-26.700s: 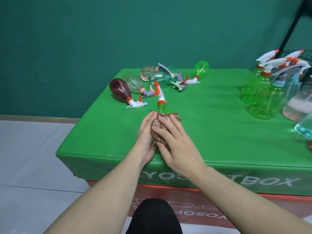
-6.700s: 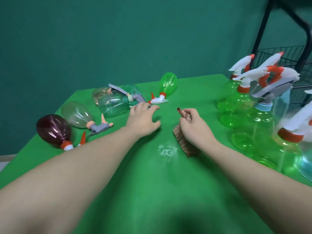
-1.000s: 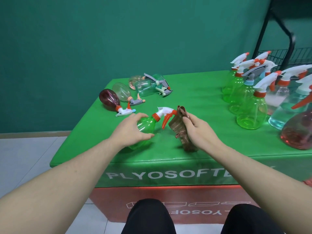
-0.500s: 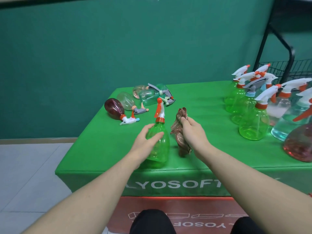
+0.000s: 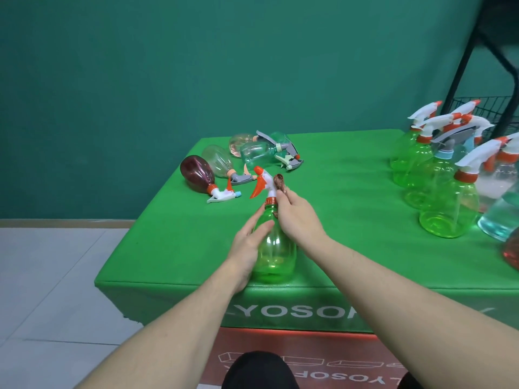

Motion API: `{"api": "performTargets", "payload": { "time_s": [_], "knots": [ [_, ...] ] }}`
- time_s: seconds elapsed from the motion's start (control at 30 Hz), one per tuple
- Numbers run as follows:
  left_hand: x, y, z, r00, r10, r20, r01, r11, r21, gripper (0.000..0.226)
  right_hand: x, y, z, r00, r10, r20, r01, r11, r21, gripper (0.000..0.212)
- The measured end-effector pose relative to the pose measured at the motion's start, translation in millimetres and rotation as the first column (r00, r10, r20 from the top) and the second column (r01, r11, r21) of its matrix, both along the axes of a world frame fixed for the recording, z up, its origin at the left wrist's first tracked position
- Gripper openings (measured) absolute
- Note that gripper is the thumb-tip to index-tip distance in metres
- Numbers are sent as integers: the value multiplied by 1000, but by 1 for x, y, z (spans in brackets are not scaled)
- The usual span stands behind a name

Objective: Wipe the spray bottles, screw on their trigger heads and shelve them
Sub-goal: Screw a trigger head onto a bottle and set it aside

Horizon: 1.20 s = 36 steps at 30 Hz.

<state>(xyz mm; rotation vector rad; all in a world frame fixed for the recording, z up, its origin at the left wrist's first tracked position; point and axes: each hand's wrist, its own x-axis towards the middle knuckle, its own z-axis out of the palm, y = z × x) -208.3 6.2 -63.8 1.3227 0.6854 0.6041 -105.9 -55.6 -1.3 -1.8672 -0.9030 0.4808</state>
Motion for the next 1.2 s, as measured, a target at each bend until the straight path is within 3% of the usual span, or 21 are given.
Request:
{"api": "performTargets", "payload": {
  "time_s": [0.13, 0.47, 0.6, 0.77, 1.0, 1.2],
  "knots": [
    [5, 4, -8, 1000, -25, 19, 25, 1000, -5, 79, -6, 2, 4, 994, 49, 99, -55, 996, 63, 47],
    [3, -6, 4, 999, -25, 47, 24, 1000, 20, 72, -17, -13, -10, 873, 261, 411, -296, 955, 22, 48],
    [5, -6, -1, 997, -19, 78, 19, 1000, -1, 85, -2, -8, -6, 858, 299, 417, -317, 948, -27, 49],
    [7, -4, -5, 997, -18, 74, 20, 999, -27, 86, 7, -2, -1, 812, 352, 465, -348, 932, -98, 49],
    [9, -1, -7, 999, -17, 35, 19, 998, -59, 83, 32, -25, 1, 653, 493, 575, -471, 859, -201, 40],
    [10, -2, -4, 999, -45, 31, 46, 998, -51, 64, 54, -23, 4, 508, 533, 676, -369, 844, -388, 49]
  ]
}}
